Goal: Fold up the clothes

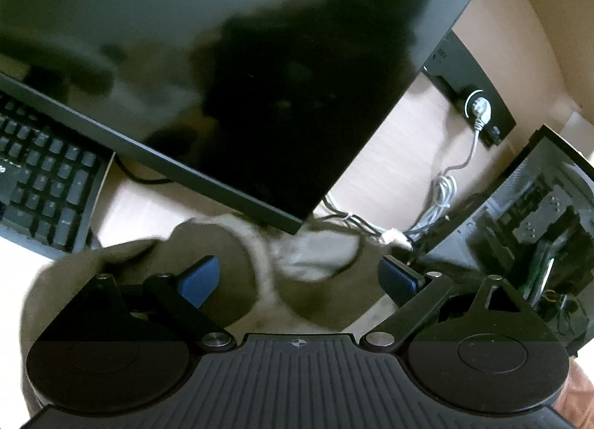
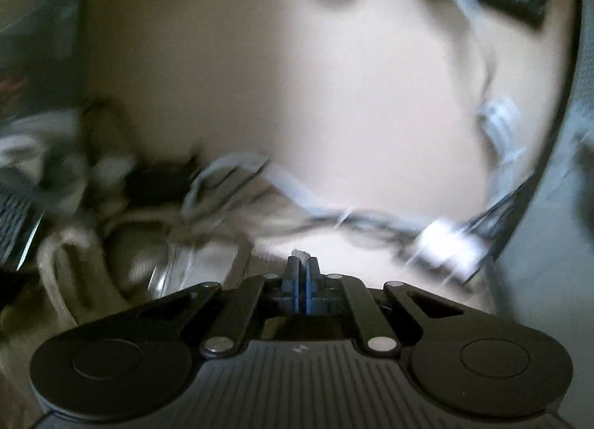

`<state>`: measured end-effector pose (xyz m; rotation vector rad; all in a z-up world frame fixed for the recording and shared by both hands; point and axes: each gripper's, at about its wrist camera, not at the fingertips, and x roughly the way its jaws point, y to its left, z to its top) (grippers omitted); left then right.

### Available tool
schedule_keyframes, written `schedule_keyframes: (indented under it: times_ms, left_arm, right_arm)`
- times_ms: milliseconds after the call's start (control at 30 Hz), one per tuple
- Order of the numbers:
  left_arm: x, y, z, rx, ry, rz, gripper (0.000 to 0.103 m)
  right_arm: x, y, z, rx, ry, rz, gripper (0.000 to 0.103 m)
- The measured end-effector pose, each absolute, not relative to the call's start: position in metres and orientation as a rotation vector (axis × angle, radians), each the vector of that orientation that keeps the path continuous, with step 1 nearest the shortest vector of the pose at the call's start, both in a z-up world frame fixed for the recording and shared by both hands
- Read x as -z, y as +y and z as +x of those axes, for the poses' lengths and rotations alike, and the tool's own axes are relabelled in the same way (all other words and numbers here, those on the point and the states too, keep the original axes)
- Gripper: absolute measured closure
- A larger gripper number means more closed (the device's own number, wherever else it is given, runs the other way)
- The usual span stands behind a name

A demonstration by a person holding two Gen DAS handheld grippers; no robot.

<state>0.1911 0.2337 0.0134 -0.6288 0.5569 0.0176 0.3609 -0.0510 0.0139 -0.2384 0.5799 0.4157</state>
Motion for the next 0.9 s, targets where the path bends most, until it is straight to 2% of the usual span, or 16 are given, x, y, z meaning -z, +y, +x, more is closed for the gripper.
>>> schedule_keyframes:
  times_ms: [133, 200, 267, 333, 367, 467, 700, 733, 800, 833, 900]
  left_arm:
    - [-0.007, 0.241, 0.181, -0.082, 0.588, -0.563, 0.007]
    - [-0.001, 0.248, 0.173, -0.137, 0.621, -0.513, 0.007]
    - [0.007, 0.255, 0.163, -0.197, 0.666, -0.455, 0.007]
    - [0.015, 0.259, 0.155, -0.256, 0.715, -0.378, 0.007]
    - [0.018, 0.260, 0.151, -0.275, 0.733, -0.341, 0.007]
    - [0.024, 0.265, 0.137, -0.304, 0.777, -0.282, 0.007]
    - [0.039, 0.252, 0.137, -0.303, 0.882, -0.186, 0.009]
    - [0.042, 0.247, 0.142, -0.309, 0.896, -0.148, 0.015]
    - [0.048, 0.237, 0.152, -0.319, 0.921, -0.048, 0.087]
    - [0.047, 0.234, 0.154, -0.324, 0.917, 0.010, 0.091]
    - [0.030, 0.238, 0.147, -0.368, 0.864, 0.143, 0.093]
  right_arm:
    - [-0.004, -0.056, 0.369, -0.441, 0.653, -0.286, 0.099]
    - [-0.005, -0.071, 0.361, -0.438, 0.639, -0.256, 0.091]
    - [-0.010, -0.093, 0.348, -0.440, 0.633, -0.218, 0.066]
    - [-0.006, -0.109, 0.331, -0.456, 0.660, -0.242, 0.050]
    - [-0.002, -0.116, 0.322, -0.465, 0.677, -0.262, 0.046]
    - [0.014, -0.134, 0.295, -0.457, 0.738, -0.295, 0.038]
    - [0.023, -0.160, 0.258, -0.419, 0.803, -0.263, 0.032]
    - [0.022, -0.160, 0.257, -0.416, 0.802, -0.259, 0.032]
    - [0.021, -0.156, 0.258, -0.413, 0.799, -0.256, 0.032]
    - [0.022, -0.154, 0.258, -0.415, 0.794, -0.260, 0.032]
    - [0.019, -0.150, 0.256, -0.426, 0.776, -0.276, 0.032]
